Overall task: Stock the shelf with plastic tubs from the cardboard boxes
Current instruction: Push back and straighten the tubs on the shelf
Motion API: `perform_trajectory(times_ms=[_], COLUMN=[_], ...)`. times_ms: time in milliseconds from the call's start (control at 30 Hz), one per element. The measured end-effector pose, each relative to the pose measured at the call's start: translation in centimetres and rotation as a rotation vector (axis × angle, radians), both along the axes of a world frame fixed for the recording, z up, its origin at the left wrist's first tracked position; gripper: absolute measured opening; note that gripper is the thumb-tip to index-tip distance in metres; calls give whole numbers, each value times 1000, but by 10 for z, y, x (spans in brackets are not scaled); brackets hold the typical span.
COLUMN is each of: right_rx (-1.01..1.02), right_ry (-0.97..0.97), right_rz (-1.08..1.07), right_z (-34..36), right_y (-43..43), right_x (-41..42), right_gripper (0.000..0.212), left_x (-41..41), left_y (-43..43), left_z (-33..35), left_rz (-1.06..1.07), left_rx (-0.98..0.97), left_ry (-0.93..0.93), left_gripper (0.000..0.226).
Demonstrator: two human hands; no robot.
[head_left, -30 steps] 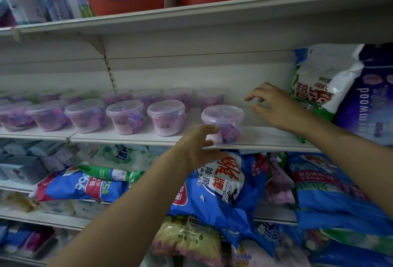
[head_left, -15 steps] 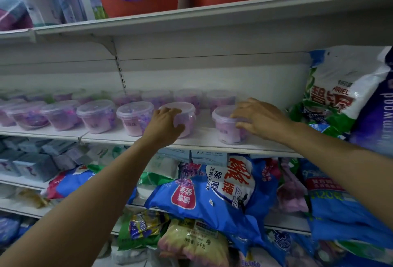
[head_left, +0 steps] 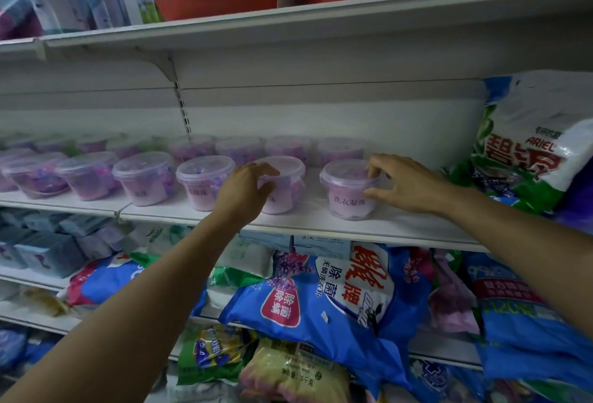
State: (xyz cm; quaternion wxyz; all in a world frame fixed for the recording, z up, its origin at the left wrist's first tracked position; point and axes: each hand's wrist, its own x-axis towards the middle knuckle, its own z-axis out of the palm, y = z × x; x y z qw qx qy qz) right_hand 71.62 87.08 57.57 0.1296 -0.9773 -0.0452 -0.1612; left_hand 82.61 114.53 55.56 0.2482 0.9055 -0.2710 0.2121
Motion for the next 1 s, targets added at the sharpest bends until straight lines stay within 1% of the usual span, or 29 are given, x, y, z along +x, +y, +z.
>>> perform_trajectory(times_ms=[267,367,400,500,533,600,633,700,767,867,933,1000], right_rx=[57,140,165,206,232,280,285,266,228,157,164,206], right_ry=[24,-13,-25,-59,-67,-58,-45,-7,44,108,138,163], right_rz=[-26,-54,-73,-117,-131,-158,-172,-204,-240,-266,-269,-260], right_z=[1,7,10,21,25,31,34,38,39,38,37,34], right_y=[0,1,1,-1,-2,-5,-6,-8,-10,-15,-16,-19], right_x=[14,27,32,53,60,75,81,95,110,127,132,137], right_gripper=[24,27,28,35,34,20,14,13,18,23,25,24], left_x=[18,27,32,55,67,97,113,140,162,181,192,200], left_y=[8,11,11,9,9,8,6,3,-1,-8,-14,-22], left_z=[5,12,17,36,44,58,65,74,77,72,66,63], left_rz=[-164,-237,-270,-369,-398,-401,-378,-321,-298,-361,-390,-425], left_rx=[34,52,64,141,149,130,143,255,372,509,590,617], left_ry=[-41,-39,-28,62,95,116,107,92,76,55,18,-10], left_gripper=[22,18,17,24,22,15,16,19,23,35,44,43])
